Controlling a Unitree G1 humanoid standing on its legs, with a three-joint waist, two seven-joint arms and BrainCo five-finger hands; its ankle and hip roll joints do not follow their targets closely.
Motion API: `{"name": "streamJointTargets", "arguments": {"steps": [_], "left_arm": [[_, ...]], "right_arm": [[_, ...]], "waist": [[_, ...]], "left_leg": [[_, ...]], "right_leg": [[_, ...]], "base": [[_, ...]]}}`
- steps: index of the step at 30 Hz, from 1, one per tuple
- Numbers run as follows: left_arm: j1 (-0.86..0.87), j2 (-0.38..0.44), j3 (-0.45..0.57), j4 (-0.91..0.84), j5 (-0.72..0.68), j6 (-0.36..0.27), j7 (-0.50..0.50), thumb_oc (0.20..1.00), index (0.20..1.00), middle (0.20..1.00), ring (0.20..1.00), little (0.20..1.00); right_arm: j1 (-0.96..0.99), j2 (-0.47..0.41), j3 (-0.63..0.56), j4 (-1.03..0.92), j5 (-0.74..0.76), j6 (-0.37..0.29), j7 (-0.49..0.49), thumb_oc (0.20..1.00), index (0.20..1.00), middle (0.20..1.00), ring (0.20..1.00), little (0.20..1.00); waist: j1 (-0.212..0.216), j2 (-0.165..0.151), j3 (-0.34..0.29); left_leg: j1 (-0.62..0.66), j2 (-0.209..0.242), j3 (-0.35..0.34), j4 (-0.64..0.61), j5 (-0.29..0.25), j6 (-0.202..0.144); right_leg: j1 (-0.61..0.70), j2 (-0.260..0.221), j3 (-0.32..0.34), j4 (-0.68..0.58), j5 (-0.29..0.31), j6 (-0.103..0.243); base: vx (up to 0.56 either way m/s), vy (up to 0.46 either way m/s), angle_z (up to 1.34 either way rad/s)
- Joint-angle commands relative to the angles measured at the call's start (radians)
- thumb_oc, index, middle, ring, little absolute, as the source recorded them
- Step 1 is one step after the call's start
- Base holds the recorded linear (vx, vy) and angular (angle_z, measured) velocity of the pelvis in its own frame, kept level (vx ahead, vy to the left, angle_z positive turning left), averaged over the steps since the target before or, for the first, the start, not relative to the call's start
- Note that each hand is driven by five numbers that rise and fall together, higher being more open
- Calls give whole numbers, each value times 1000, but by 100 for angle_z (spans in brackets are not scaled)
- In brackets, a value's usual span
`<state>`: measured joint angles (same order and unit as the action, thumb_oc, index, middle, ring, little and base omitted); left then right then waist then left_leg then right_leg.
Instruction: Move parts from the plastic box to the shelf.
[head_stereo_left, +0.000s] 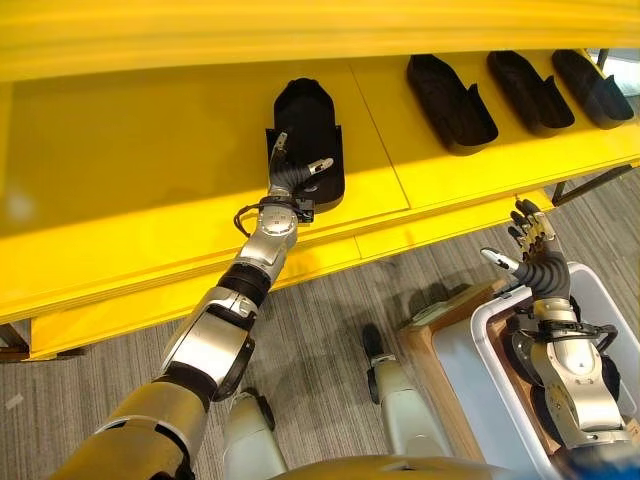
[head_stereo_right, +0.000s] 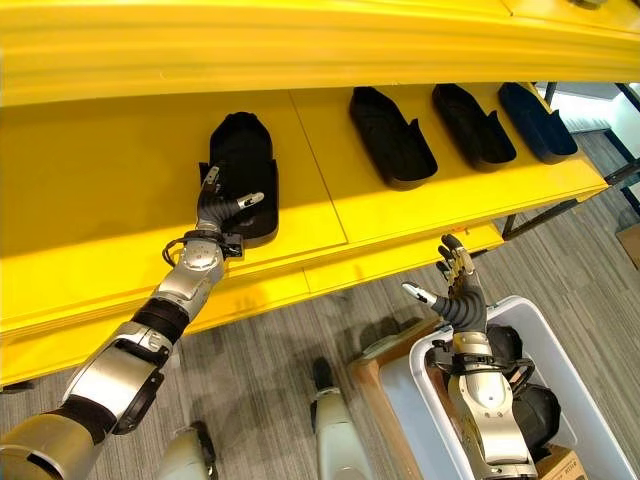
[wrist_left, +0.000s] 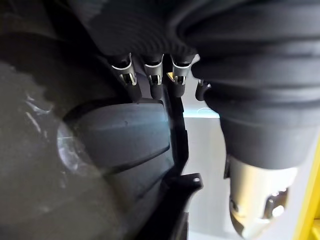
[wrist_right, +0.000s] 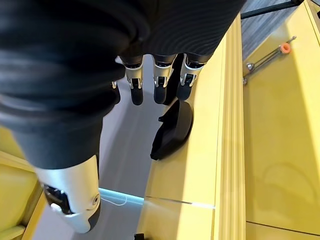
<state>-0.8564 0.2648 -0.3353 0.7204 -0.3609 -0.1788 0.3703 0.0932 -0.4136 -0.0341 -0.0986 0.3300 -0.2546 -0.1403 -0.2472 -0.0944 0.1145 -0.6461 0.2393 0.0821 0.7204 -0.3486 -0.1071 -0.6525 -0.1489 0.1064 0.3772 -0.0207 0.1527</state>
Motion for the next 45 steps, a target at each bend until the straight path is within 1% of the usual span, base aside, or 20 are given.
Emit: {"name": "streamJointTargets", "arguments": {"steps": [1, 2, 4, 7, 14, 15, 16, 19, 20, 22, 24, 25, 26, 27, 29, 31, 32, 33, 38, 45], "left_arm": [[-79, 6, -24, -67, 36, -71, 14, 1000, 1000, 1000, 1000, 1000], [-87, -2, -33, -134, 42, -85, 18, 1000, 1000, 1000, 1000, 1000], [-92, 0, -35, -162, 52, -88, 19, 1000, 1000, 1000, 1000, 1000], [-113, 5, -50, -332, 121, -104, 25, 1000, 1000, 1000, 1000, 1000], [-146, 28, -74, -604, 232, -127, -6, 1000, 1000, 1000, 1000, 1000], [-154, 53, -78, -699, 256, -133, -28, 1000, 1000, 1000, 1000, 1000], [-156, 68, -82, -730, 275, -130, -41, 1000, 1000, 1000, 1000, 1000], [-140, 173, -84, -827, 356, -112, -88, 1000, 1000, 1000, 1000, 1000], [-95, 243, -62, -878, 390, -117, -90, 1000, 1000, 1000, 1000, 1000], [-20, 316, -35, -934, 408, -117, -121, 1000, 1000, 1000, 1000, 1000], [53, 401, -9, -963, 505, -102, -122, 1000, 1000, 1000, 1000, 1000], [57, 404, -7, -967, 507, -101, -122, 1000, 1000, 1000, 1000, 1000], [92, 438, 4, -996, 511, -107, -140, 1000, 1000, 1000, 1000, 1000], [171, 512, 27, -1016, 566, -107, -163, 1000, 1000, 1000, 1000, 1000], [260, 581, 34, -1031, 616, -111, -210, 1000, 1000, 1000, 1000, 1000], [290, 607, 41, -1037, 644, -108, -230, 1000, 1000, 1000, 1000, 1000], [317, 626, 49, -1039, 679, -107, -234, 1000, 1000, 1000, 1000, 1000], [386, 645, 69, -1043, 698, -105, -258, 1000, 1000, 1000, 1000, 1000], [546, 631, 118, -1053, 729, -97, -296, 1000, 1000, 1000, 1000, 1000], [596, 559, 59, -976, 777, -72, -344, 1000, 1000, 1000, 1000, 1000]], "right_arm": [[-9, -78, -75, -69, 10, -46, -10, 1000, 1000, 1000, 1000, 1000], [-5, -81, -75, -71, 16, -48, -3, 1000, 1000, 1000, 1000, 1000], [-2, -82, -75, -72, 17, -49, -1, 1000, 1000, 1000, 1000, 1000], [16, -89, -91, -78, 22, -55, 9, 1000, 1000, 1000, 1000, 1000], [47, -84, -100, -91, 19, -53, 27, 1000, 1000, 1000, 1000, 1000], [55, -86, -101, -95, 12, -48, 30, 1000, 1000, 1000, 1000, 1000], [58, -86, -103, -98, 11, -46, 31, 1000, 1000, 1000, 1000, 1000], [64, -77, -106, -94, 3, -35, 31, 1000, 1000, 1000, 1000, 1000], [73, -68, -105, -85, 0, -32, 35, 1000, 1000, 1000, 1000, 1000], [75, -59, -105, -83, -9, -28, 31, 1000, 1000, 1000, 1000, 1000], [79, -52, -107, -78, -11, -28, 32, 1000, 1000, 1000, 1000, 1000], [78, -51, -105, -78, -11, -28, 32, 1000, 1000, 1000, 1000, 1000], [81, -50, -108, -79, -13, -27, 36, 1000, 1000, 1000, 1000, 1000], [88, -47, -115, -82, -16, -25, 41, 1000, 1000, 1000, 1000, 1000], [97, -46, -121, -75, -17, -21, 48, 1000, 1000, 1000, 1000, 1000], [99, -47, -123, -76, -18, -19, 49, 1000, 1000, 1000, 1000, 1000], [99, -45, -120, -77, -21, -18, 53, 1000, 1000, 1000, 1000, 1000], [104, -45, -125, -78, -26, -13, 57, 1000, 1000, 1000, 1000, 1000], [108, -42, -126, -79, -24, -3, 69, 1000, 1000, 1000, 1000, 1000], [100, -36, -124, -74, -35, 20, 67, 1000, 1000, 1000, 1000, 1000]], "waist": [[8, 9, 24], [11, 8, 26], [12, 8, 27], [21, 10, 33], [38, 15, 54], [48, 18, 62], [52, 20, 64], [70, 27, 75], [82, 29, 79], [93, 31, 87], [106, 36, 93], [103, 33, 92], [109, 34, 94], [120, 36, 99], [128, 37, 101], [132, 38, 100], [134, 38, 101], [138, 40, 100], [148, 46, 96], [151, 50, 95]], "left_leg": [[-8, 11, -92, -85, 190, 6], [-7, 9, -95, -84, 190, 7], [-7, 8, -95, -85, 189, 7], [-11, 1, -103, -81, 187, 11], [-6, -13, -115, -81, 187, 17], [1, -17, -121, -83, 187, 20], [4, -19, -122, -86, 187, 21], [18, -23, -128, -93, 190, 23], [23, -26, -132, -98, 200, 25], [36, -27, -135, -101, 200, 24], [47, -27, -135, -100, 192, 23], [46, -28, -135, -104, 201, 23], [50, -28, -136, -105, 201, 23], [62, -26, -136, -104, 192, 20], [71, -29, -135, -110, 202, 19], [81, -28, -135, -110, 195, 18], [82, -32, -135, -117, 206, 18], [90, -33, -135, -124, 209, 18], [102, -39, -137, -128, 209, 19], [114, -45, -137, -129, 205, 23]], "right_leg": [[0, 1, -28, 153, 6, -38], [3, 0, -29, 153, 5, -38], [3, -1, -29, 153, 5, -38], [9, -4, -34, 158, -3, -41], [25, -12, -46, 162, -10, -42], [35, -15, -52, 164, -13, -42], [39, -15, -54, 163, -14, -41], [58, -18, -59, 160, -18, -41], [65, -20, -63, 158, -15, -42], [76, -21, -66, 161, -20, -44], [87, -22, -69, 169, -32, -43], [86, -22, -68, 164, -24, -44], [91, -23, -69, 165, -26, -44], [102, -24, -70, 173, -38, -44], [111, -27, -73, 168, -33, -44], [120, -28, -75, 171, -42, -43], [122, -31, -76, 165, -33, -43], [129, -34, -78, 165, -35, -42], [143, -40, -80, 166, -39, -41], [153, -44, -80, 170, -44, -42]], "base": [[12, 6, 7], [15, 0, 8], [15, -4, 6], [15, -3, 4], [9, -7, 11], [15, -33, 9], [-6, -29, 13], [6, -23, 10], [7, -26, 10], [5, -20, 14], [3, -10, 9], [-20, -2, 10], [-5, -9, 12], [14, -9, 10], [0, 0, 0], [1, 3, 4], [8, 9, 14], [-21, 11, 14], [1, 1, 2], [0, 0, 0]]}}
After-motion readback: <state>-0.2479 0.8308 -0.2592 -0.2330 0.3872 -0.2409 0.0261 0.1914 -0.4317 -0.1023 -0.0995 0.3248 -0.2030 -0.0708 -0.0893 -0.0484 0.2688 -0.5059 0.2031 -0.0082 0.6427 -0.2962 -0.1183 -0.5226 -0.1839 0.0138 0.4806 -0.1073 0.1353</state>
